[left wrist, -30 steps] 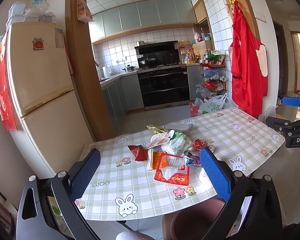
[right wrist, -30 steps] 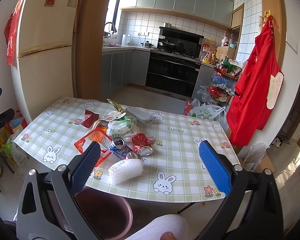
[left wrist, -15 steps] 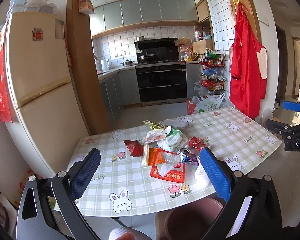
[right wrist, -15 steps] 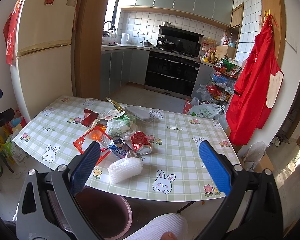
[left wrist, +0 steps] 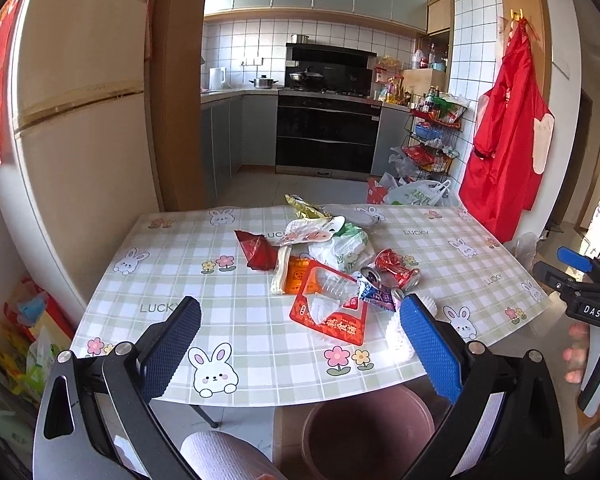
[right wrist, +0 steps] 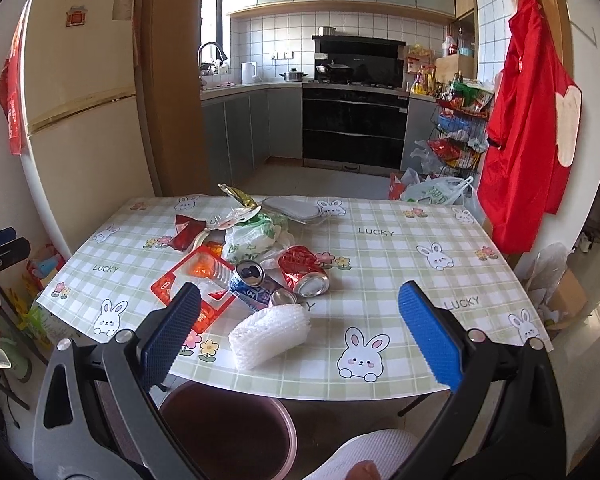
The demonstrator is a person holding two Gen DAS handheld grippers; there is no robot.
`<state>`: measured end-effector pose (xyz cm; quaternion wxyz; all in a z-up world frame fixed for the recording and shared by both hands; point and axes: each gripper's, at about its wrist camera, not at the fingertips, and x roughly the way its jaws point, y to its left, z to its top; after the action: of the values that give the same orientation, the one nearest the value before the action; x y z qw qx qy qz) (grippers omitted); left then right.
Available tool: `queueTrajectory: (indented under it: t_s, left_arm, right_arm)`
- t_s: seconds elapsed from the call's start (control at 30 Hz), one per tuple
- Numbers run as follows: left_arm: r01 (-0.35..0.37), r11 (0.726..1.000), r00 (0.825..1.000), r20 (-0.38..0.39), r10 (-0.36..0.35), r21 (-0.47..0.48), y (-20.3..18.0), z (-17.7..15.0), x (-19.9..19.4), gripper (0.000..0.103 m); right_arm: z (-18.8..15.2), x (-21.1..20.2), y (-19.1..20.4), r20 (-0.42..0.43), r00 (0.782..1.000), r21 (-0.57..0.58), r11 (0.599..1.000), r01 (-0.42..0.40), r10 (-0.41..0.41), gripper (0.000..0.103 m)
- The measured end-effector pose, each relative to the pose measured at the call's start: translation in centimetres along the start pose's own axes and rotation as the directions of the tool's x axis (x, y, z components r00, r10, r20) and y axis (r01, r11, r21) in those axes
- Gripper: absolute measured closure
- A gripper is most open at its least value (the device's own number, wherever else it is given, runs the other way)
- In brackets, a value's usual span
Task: Collect trash
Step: 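Reach the right tool to the white foam sleeve and close on it, then carry the foam sleeve to the bin with the right tool while the left tool grasps the red plastic tray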
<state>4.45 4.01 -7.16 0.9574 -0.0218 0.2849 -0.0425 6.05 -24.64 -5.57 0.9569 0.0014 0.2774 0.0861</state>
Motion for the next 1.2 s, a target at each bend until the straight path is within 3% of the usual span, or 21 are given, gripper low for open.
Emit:
queueTrajectory:
  t_s: [0.13, 0.23, 0.33, 0.53, 0.7, 0.77, 0.97, 1.03, 1.07, 1.2]
  left_arm:
    - [-0.002, 1.000, 1.000, -0.030, 0.002, -0.005, 0.6, -1.3, 2.6, 0.005]
    - [0.008, 1.000, 0.998, -0.070, -0.009, -0.015, 0.9, -2.4, 4.8, 0.005]
    - [-0.052, 0.998, 0.995, -0.085, 0.050, -0.020, 0.9, -3.4, 6.7, 0.005]
    - [-0.135, 0.991, 0.985, -0.109, 0.136, 0.018, 1.2, -4.8, 10.0, 0.005]
    - [-0.131, 0.991, 0.981, -0.140, 0.134, 0.026, 1.8, -5.5, 11.7, 0.005]
    - [-0.132, 0.991, 0.979, -0.150, 0.136, 0.035, 1.9, -5.6, 12.2, 0.006]
    - [-0.092, 0.996, 0.977, -0.191, 0.094, 0.018, 2.1, -5.5, 13.8, 0.018]
    - [-0.066, 0.998, 0.976, -0.205, 0.067, 0.009, 2.1, -5.3, 14.6, 0.024]
    - [-0.051, 0.999, 0.976, -0.213, 0.052, 0.008, 1.9, -5.2, 15.1, 0.026]
    - [-0.005, 1.000, 0.961, -0.277, 0.010, 0.020, 1.2, -5.0, 18.1, 0.042]
  right_arm:
    - [-2.2, 4.7, 0.1, -0.102, 0.995, 0.019, 1.000, -0.009, 0.011, 0.006]
    - [-4.0, 8.6, 0.3, -0.196, 0.978, 0.057, 0.997, -0.061, 0.071, 0.006]
    - [-5.2, 11.7, 0.8, -0.240, 0.971, 0.050, 0.999, 0.013, -0.001, 0.006]
    - [-6.6, 17.5, 1.5, -0.284, 0.958, 0.155, 0.988, 0.014, 0.031, 0.006]
    - [-7.1, 21.2, 1.8, -0.303, 0.950, 0.268, 0.963, 0.011, 0.074, 0.006]
    - [-7.2, 22.3, 1.9, -0.321, 0.945, 0.280, 0.959, 0.041, 0.053, 0.006]
    - [-8.3, 24.0, 1.4, -0.374, 0.922, 0.301, 0.953, 0.014, 0.105, 0.008]
    - [-8.6, 23.9, 0.8, -0.374, 0.913, 0.327, 0.944, -0.036, 0.164, 0.029]
    - [-8.7, 23.8, 0.7, -0.376, 0.909, 0.334, 0.941, -0.050, 0.181, 0.031]
    - [-9.0, 22.9, -0.3, -0.359, 0.904, 0.363, 0.927, -0.091, 0.230, 0.059]
